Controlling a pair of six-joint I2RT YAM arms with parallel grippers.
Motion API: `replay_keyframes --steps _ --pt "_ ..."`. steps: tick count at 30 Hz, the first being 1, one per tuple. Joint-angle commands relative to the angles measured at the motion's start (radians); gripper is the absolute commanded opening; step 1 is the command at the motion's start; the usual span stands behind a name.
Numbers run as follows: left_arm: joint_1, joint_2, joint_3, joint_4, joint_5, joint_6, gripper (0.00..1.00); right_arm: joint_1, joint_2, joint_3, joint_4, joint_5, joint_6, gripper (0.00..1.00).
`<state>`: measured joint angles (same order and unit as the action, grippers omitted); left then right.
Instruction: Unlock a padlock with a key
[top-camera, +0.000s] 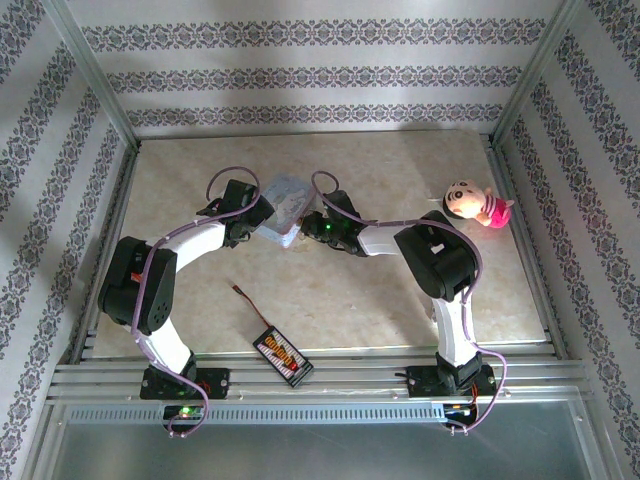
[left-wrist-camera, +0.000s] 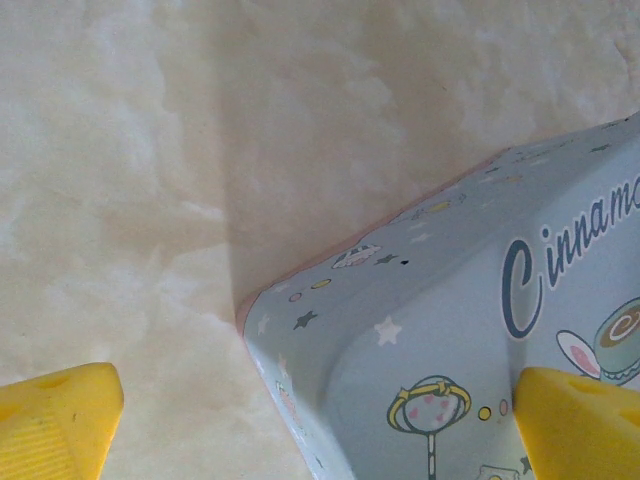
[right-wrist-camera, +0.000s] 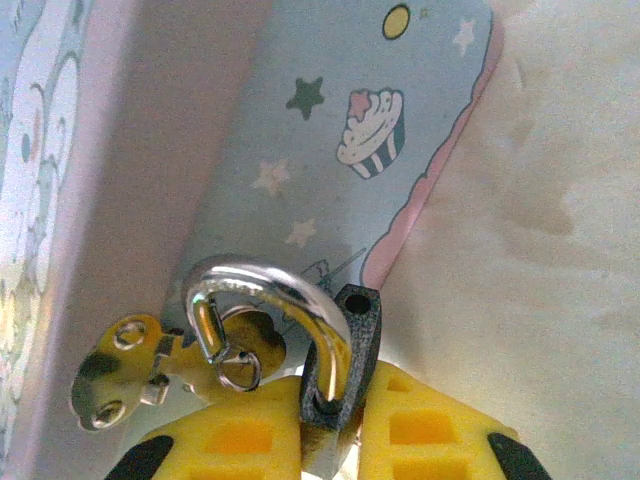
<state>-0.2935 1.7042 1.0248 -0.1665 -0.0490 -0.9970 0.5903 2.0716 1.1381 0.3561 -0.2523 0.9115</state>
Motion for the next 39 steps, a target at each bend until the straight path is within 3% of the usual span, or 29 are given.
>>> replay_keyframes --steps 1,18,27,35,39 --pt "-0.011 0.028 -0.032 -0.08 -0.002 0.011 0.99 -0.015 0.004 -0.014 0.066 -0.011 0.016 0.0" --pt "-0.01 0.026 -0.03 -0.088 -0.013 0.012 0.99 -0.068 -0.043 -0.058 0.101 -0.005 0.013 0.0" --pt "-0.009 0.016 -0.026 -0.081 -0.013 0.024 1.0 -0.098 -0.202 -0.185 -0.01 0.066 -0.082 0.0" --pt "-0.01 0.02 -0.002 -0.047 0.015 0.021 0.84 -0.104 -0.417 -0.278 -0.271 0.182 -0.208 0.0" --pt "-0.007 0.04 0.027 -0.028 0.035 0.025 0.71 -0.103 -0.508 -0.298 -0.421 0.249 -0.27 0.0"
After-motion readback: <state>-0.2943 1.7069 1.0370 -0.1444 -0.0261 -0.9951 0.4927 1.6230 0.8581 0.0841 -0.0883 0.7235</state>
